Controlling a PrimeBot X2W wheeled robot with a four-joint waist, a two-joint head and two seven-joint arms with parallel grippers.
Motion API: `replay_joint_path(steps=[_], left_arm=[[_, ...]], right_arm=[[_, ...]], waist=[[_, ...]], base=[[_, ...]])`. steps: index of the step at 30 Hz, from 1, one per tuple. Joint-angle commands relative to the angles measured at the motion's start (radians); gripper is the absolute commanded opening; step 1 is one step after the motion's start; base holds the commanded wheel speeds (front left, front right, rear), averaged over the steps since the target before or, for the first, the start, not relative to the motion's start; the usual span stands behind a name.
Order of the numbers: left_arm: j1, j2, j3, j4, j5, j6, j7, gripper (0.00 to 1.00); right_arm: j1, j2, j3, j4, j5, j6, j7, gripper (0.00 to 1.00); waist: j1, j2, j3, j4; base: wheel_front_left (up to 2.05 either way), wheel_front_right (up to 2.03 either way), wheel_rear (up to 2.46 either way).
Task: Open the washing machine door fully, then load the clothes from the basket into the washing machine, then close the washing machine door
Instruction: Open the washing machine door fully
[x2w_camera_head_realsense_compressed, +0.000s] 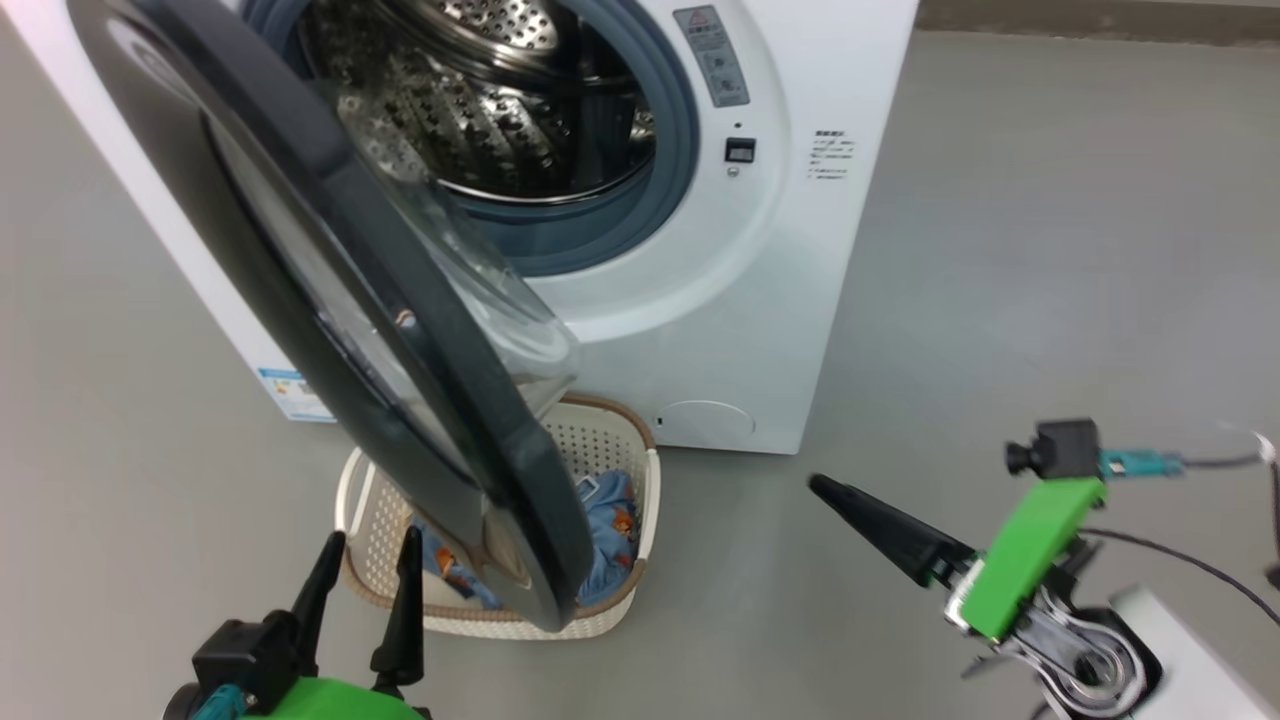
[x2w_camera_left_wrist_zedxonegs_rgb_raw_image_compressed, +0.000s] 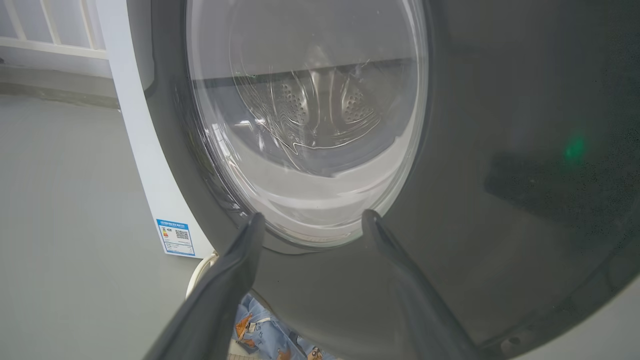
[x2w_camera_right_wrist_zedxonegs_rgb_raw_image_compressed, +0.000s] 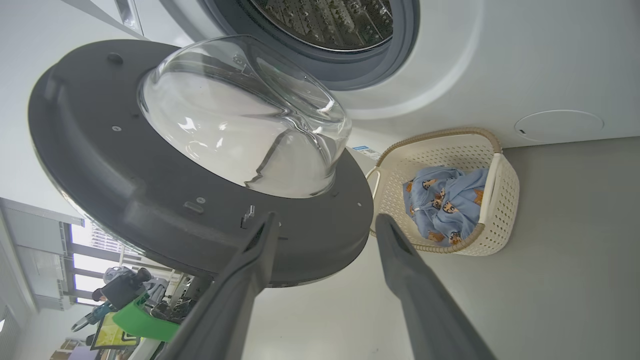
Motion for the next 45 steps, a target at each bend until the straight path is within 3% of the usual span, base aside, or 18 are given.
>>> replay_joint_path(steps=[1, 15, 28, 36, 45], left_arm=[[-0.004, 0.018, 0.037, -0.027, 0.004, -0.002, -0.006, 1.0], [0.02, 0.019, 0.066, -0.041, 0.001, -0.002, -0.006, 1.0], [0.025, 0.018, 0.076, -0.055, 0.005, -0.002, -0.006, 1.0], [0.018, 0.016, 0.079, -0.052, 0.004, -0.002, -0.006, 1.0], [0.015, 0.014, 0.079, -0.053, 0.005, -0.002, -0.006, 1.0]], right_arm=[[0.028, -0.032, 0.016, -0.016, -0.011, 0.002, -0.047, 1.0], [0.097, -0.144, 0.06, 0.039, -0.036, 0.002, -0.304, 1.0], [0.095, -0.205, 0.095, 0.113, -0.061, 0.002, -0.526, 1.0], [0.085, -0.226, 0.103, 0.163, -0.182, 0.002, -0.592, 1.0], [0.144, -0.151, -0.106, 0.119, -0.468, 0.002, -0.593, 1.0]], waist=[[0.0, -0.0001, -0.012, -0.017], [0.0, -0.0001, -0.025, -0.058], [0.0, -0.0001, -0.018, -0.07], [0.0, -0.0001, -0.013, -0.065], [0.0, -0.0001, -0.009, -0.055]], base=[[0.0, 0.0, 0.0], [0.0, 0.0, 0.0], [0.0, 0.0, 0.0], [0.0, 0.0, 0.0], [0.0, 0.0, 0.0]])
